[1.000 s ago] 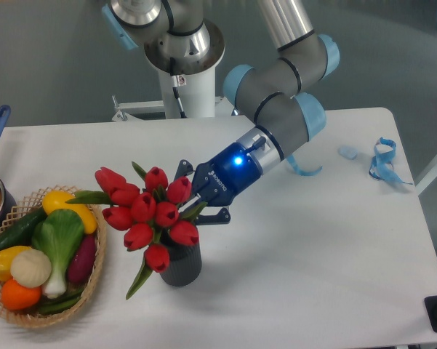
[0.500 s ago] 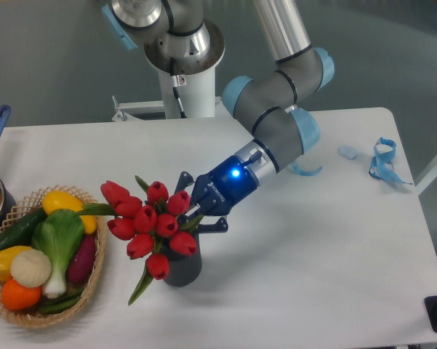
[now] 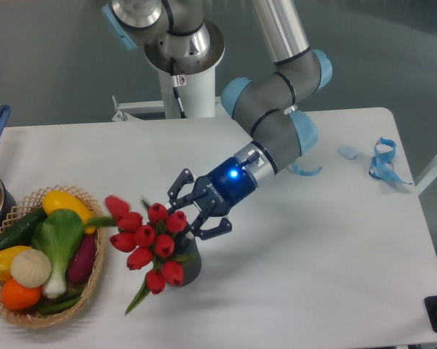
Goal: Insert the flowers into the vase
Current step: 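Open the gripper to release the tulips in the vase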
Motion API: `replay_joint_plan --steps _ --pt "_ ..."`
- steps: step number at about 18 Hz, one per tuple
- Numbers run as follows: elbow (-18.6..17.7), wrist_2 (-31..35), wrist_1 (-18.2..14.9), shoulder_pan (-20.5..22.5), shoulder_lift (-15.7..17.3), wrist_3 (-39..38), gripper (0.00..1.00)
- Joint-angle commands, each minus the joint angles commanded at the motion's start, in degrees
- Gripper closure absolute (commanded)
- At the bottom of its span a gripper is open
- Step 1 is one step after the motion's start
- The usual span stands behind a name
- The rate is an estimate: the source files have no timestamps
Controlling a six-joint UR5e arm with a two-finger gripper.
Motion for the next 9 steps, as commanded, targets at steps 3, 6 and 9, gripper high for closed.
replay_joint_plan --steps 3,6,9 --pt "0.00 0.00 0.00 0.35 0.26 0.09 0.00" --pt "0.00 0.35 0.17 1.66 1.57 0.17 0.00" --pt "-0.17 7.44 0.26 4.30 4.39 2.19 0.00"
